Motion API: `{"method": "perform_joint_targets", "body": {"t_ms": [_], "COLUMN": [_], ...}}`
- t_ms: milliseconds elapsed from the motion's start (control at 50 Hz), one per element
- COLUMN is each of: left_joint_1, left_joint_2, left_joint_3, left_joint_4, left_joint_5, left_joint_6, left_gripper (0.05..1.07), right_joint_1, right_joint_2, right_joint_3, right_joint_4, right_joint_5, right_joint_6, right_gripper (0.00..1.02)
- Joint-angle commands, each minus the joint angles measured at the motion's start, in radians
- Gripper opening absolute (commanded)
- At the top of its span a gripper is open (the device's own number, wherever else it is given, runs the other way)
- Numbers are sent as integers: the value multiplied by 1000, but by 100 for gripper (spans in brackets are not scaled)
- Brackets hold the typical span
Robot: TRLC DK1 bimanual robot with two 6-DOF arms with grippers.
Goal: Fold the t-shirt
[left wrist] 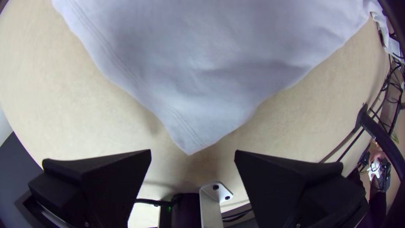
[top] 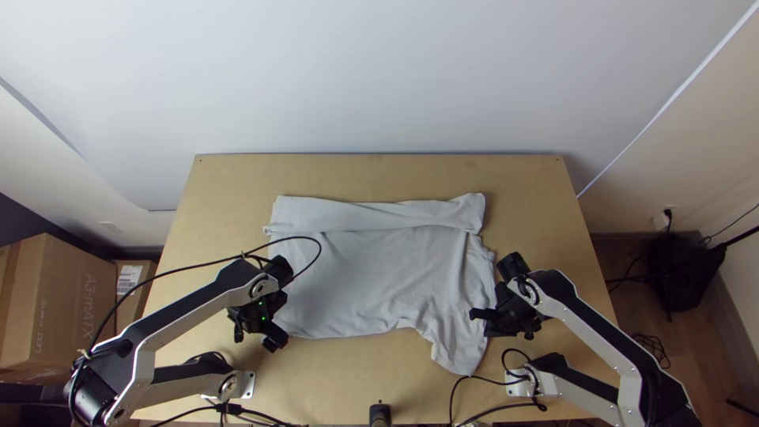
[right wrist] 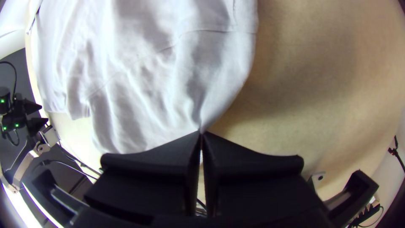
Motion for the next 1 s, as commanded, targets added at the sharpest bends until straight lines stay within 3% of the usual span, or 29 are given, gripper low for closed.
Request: {"method": "perform_joint_targets", "body": {"t_ms": [0,140,240,300,340,440,700,980], "left_joint_1": [-29,-73,-82,-81,-79,-73,4,139], "left_joint_2": [18,29,36,47,49,52,43,-48], "left_joint_3": [-22,-24,-21,-24,-25,-21,-21,24], "left_joint_4": [0,-6,-7,2,5,13,20,-6], "left_joint_5": [-8,-7,-2,-2,-2,-4,-2,-4], "left_joint_6": [-21,-23,-19,-21,-21,-15,34,103], "left_gripper": [92,92,62,57,48,7,8,8], "right_joint_1": [0,0,-3,-6,-8,-13,-25,-106], "right_joint_2": [-18,-35,-44,-52,-57,-60,-61,-43], "right_joint_3": [17,40,60,71,78,98,178,241], "right_joint_4": [-16,-16,-16,-17,-19,-34,-89,-151], "right_joint_5": [-1,0,0,0,0,0,0,0], "right_joint_6": [-10,-11,-11,-11,-10,-11,-22,-94], "right_gripper": [2,2,2,2,2,2,2,2]}}
